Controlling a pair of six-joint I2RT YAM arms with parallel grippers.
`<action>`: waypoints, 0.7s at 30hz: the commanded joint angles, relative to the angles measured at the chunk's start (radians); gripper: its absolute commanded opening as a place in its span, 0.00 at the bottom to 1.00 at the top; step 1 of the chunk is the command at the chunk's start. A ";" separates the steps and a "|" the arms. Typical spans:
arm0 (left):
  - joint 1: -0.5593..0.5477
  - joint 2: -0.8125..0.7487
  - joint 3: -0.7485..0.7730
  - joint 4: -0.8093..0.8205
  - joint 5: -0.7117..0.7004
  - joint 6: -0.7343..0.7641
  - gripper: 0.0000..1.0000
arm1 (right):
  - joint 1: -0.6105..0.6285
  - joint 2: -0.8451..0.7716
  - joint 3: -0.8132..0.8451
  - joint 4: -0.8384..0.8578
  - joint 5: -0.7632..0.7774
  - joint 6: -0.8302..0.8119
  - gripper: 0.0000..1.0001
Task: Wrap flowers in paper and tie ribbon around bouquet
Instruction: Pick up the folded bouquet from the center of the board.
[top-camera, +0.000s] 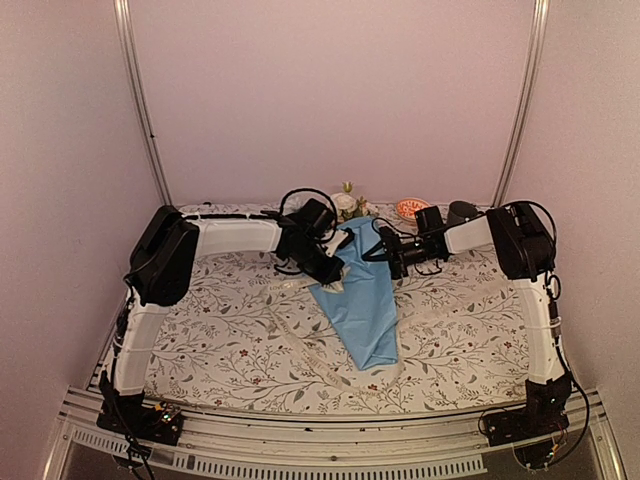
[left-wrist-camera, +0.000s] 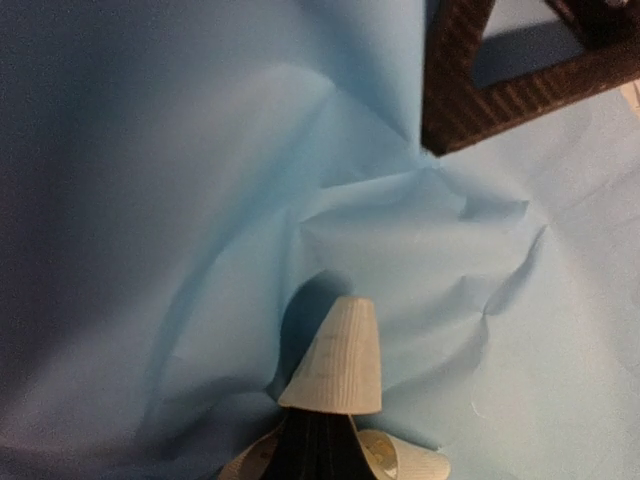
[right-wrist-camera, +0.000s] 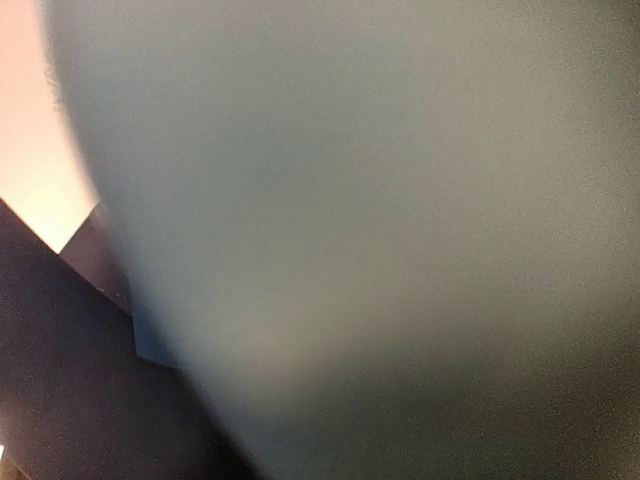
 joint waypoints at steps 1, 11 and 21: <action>0.019 0.033 0.008 -0.026 -0.016 0.012 0.00 | 0.017 0.033 0.007 0.071 -0.048 0.092 0.33; 0.040 -0.152 -0.061 -0.010 -0.061 0.028 0.00 | 0.017 -0.160 -0.082 0.147 0.008 0.239 0.00; 0.278 -0.439 -0.364 0.081 -0.135 0.016 0.00 | 0.017 -0.304 -0.183 0.354 0.014 0.550 0.00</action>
